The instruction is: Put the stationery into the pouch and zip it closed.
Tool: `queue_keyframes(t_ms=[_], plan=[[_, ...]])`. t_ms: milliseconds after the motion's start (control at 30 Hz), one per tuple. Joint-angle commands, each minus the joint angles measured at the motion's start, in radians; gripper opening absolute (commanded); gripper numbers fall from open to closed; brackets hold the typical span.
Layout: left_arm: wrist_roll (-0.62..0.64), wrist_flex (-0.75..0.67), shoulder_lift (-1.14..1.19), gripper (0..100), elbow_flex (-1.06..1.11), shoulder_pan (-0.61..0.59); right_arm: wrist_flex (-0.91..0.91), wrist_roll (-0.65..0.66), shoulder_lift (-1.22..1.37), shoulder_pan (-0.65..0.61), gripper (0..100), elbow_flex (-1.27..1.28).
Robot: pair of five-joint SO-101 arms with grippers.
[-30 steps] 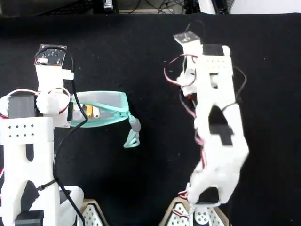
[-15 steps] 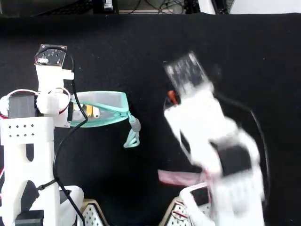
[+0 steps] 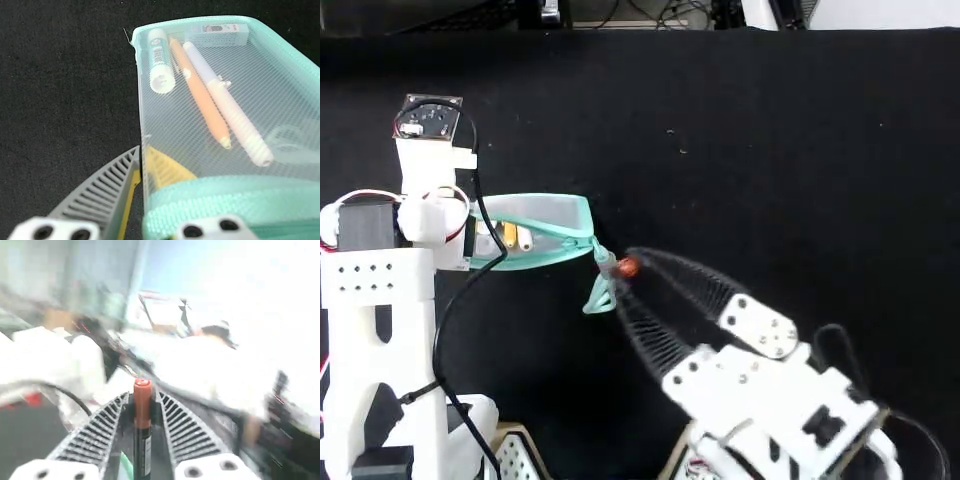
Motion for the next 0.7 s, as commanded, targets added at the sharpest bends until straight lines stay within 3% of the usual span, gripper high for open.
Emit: queue_keyframes(t_ms=[0, 167, 333, 667], plan=[[0.008, -0.005, 0.015, 3, 0.061, -0.005, -0.224, 0.015, -0.004, -0.133, 1.2, 0.122], [0.008, -0.005, 0.015, 3, 0.061, -0.005, -0.488, 0.183, 0.033, -0.141, 1.2, 0.312], [0.008, -0.005, 0.015, 3, 0.061, -0.005, -0.686, 0.206, 0.111, -0.141, 1.2, 0.4], [0.008, -0.005, 0.015, 3, 0.061, -0.005, -0.799, 0.206, 0.229, -0.141, 1.2, 0.312]])
